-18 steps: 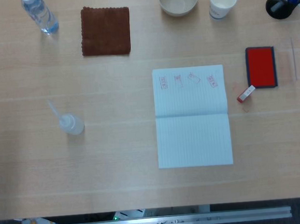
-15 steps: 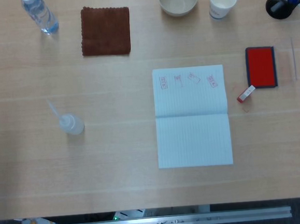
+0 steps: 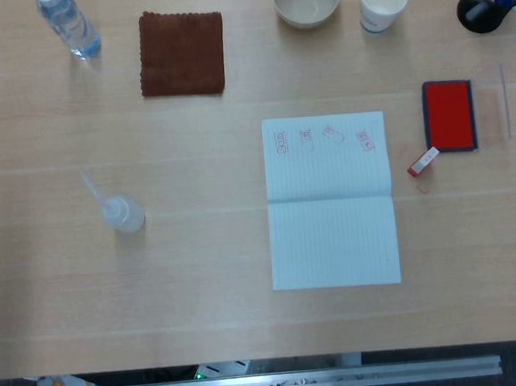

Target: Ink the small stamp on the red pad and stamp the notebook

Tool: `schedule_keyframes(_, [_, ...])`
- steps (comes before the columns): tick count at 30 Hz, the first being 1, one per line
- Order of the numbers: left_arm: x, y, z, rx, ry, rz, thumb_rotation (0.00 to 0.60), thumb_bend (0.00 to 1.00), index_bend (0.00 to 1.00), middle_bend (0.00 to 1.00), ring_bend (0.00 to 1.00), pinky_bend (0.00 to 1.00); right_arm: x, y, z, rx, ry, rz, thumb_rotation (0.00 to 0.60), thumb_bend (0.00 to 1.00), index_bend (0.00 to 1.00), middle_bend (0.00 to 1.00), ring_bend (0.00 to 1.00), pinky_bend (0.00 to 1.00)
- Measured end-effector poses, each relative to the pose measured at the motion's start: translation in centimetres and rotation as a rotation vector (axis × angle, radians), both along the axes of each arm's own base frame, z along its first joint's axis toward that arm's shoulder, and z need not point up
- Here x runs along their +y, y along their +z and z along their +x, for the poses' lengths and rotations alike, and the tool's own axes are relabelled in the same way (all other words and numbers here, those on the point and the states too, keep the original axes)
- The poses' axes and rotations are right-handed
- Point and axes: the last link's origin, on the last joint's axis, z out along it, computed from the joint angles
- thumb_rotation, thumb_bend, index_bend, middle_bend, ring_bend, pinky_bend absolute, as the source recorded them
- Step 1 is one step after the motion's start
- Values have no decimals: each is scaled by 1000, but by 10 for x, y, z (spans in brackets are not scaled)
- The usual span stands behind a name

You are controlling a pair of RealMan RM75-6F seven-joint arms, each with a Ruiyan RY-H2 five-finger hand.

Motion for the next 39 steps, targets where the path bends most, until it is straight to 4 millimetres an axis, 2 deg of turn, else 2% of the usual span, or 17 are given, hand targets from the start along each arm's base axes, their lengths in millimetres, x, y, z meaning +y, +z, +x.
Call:
schedule_keyframes(9, [-3,3,-2,-4,5,5,600,340,167,125,107,87,-23,-35,17,53,64,144,600,266,466,384,184,191])
schedule_keyframes(16, [-5,3,-3,-5,6,5,600,340,167,125,107,86,-36,-75,27,131,121,251,600,260,466,360,180,171])
schedule_keyframes(28, [-5,3,-7,-3,19,0,600,340,167,125,107,86,-57,-122,21,213,136,320,600,243,466,311,124,146])
schedule_keyframes(39, [-6,4,-8,-3,22,2,600,340,167,125,107,86,-70,-150,18,248,171,347,600,216,466,302,114,116])
